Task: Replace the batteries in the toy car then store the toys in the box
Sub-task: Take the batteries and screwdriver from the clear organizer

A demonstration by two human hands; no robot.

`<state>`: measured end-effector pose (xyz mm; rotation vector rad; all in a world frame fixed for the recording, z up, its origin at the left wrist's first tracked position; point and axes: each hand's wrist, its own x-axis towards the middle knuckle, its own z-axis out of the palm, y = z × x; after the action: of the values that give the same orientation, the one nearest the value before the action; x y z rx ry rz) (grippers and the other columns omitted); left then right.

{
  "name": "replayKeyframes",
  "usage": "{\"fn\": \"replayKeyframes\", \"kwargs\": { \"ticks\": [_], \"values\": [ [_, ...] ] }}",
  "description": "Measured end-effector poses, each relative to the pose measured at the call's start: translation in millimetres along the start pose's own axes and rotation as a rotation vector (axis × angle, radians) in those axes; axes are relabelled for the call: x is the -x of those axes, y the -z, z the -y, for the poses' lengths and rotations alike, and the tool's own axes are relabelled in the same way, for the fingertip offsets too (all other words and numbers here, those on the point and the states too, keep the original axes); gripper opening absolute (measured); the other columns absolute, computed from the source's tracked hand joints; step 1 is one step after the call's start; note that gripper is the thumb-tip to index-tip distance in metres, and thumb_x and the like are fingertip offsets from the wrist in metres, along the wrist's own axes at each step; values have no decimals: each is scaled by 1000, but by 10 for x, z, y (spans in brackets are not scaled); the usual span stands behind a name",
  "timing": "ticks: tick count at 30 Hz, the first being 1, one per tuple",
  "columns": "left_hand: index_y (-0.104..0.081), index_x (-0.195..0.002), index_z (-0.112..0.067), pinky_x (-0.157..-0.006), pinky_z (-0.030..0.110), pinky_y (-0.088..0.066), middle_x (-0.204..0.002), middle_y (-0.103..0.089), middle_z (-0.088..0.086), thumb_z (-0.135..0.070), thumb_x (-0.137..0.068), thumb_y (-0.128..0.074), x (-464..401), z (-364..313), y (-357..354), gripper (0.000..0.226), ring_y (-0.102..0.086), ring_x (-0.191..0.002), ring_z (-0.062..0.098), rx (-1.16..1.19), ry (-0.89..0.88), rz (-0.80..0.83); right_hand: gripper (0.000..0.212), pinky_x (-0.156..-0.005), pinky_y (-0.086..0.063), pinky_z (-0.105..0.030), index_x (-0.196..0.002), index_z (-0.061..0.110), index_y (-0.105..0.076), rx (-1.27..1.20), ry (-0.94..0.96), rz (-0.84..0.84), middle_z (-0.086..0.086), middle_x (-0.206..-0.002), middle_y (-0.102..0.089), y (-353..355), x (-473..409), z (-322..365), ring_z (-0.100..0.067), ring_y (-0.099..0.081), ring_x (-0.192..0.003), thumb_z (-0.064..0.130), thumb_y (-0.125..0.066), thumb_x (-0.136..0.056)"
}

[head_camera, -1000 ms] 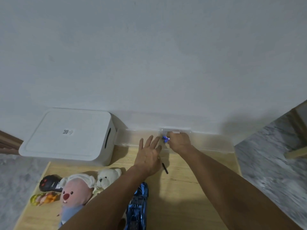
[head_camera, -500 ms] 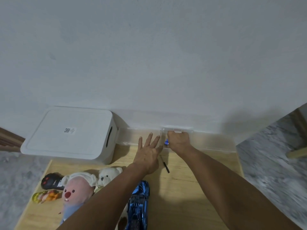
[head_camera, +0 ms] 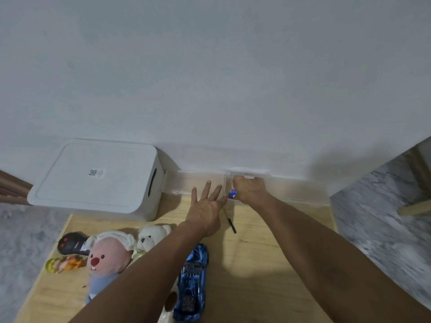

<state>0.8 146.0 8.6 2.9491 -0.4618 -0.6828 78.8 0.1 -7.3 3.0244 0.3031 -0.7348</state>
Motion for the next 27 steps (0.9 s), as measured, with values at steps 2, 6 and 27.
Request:
{"fn": "replayKeyframes", "kwargs": {
  "ticks": [2,6,27],
  "values": [
    [-11,-155,-26,-116,59,10,-164,7,1,-5,-84,-46,-2,2,2,82,21,-147,28,8,-2,-2,36,-90,-42,-38,-120,14,-48,-7,2,6,-6,-116,-58,-18,-34,-10,-30,-57,-108,34,-59,-92],
    [-7,-155,-25,-115,60,10,-164,9,-2,-5,-83,-46,-6,-4,10,85,22,-147,28,-8,-25,-7,36,-91,-42,-39,-121,18,-46,-22,0,19,-6,-118,-58,-87,-114,-18,-32,-56,-111,31,-59,-91],
    [1,-155,-26,-118,55,1,-148,-44,1,-5,-81,-50,-48,-34,198,92,-21,-141,29,87,-13,-9,18,-73,-50,-33,-100,14,-65,-137,37,-98,-9,-94,-68,51,116,-158,-30,-63,-90,9,-51,-89]
  ]
}}
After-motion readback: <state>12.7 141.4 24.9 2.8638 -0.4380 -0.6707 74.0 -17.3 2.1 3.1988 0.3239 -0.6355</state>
